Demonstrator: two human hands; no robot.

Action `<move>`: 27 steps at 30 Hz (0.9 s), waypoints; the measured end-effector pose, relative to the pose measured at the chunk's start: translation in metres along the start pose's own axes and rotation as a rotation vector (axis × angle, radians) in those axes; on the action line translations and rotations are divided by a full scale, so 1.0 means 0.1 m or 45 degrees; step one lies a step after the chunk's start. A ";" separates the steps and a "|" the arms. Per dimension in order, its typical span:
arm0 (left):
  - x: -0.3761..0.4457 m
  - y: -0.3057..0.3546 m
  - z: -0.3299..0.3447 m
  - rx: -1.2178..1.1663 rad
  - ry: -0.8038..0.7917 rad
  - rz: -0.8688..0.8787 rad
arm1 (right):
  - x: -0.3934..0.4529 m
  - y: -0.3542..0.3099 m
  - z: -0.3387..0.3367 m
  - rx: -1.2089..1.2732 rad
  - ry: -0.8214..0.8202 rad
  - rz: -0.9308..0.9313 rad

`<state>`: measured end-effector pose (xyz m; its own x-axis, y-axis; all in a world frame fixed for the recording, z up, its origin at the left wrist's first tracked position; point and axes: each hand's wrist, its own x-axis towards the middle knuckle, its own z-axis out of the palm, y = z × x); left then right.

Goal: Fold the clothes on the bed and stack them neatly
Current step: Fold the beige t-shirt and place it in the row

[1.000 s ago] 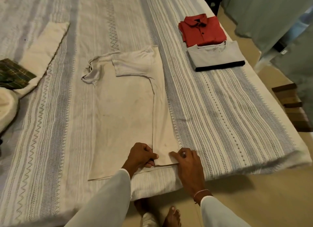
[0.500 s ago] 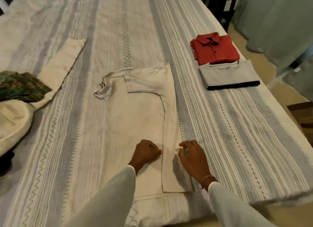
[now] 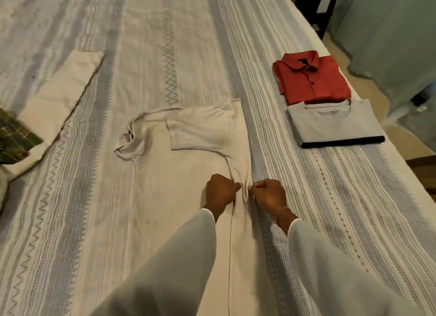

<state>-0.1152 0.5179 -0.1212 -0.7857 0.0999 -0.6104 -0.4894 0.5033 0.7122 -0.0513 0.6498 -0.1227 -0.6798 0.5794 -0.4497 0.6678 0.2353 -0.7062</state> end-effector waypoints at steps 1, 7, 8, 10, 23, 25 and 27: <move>-0.02 0.04 -0.05 -0.058 -0.018 -0.035 | 0.02 0.00 -0.01 -0.010 -0.013 0.003; 0.07 -0.02 -0.40 -0.189 -0.173 -0.215 | 0.03 0.05 -0.06 0.053 0.010 0.064; 0.11 0.00 -0.40 -0.144 -0.173 -0.222 | 0.04 0.04 -0.05 0.031 -0.005 0.066; 0.20 0.07 -0.35 -0.081 -0.156 -0.205 | 0.10 -0.02 -0.03 -0.003 0.003 0.051; 0.53 0.46 -0.35 -0.713 -0.091 -0.303 | 0.86 -0.51 0.05 0.001 -0.085 0.038; 0.55 0.43 -0.36 -0.721 -0.059 -0.307 | 0.84 -0.51 0.06 -0.018 -0.055 0.053; 0.58 0.44 -0.34 -0.727 -0.048 -0.305 | 0.83 -0.54 0.07 -0.030 -0.055 0.053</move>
<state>-0.1955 0.5167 -0.1134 -0.6201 0.0764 -0.7808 -0.7840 -0.0224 0.6204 -0.1454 0.6796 -0.1257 -0.6633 0.5552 -0.5018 0.7023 0.2303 -0.6735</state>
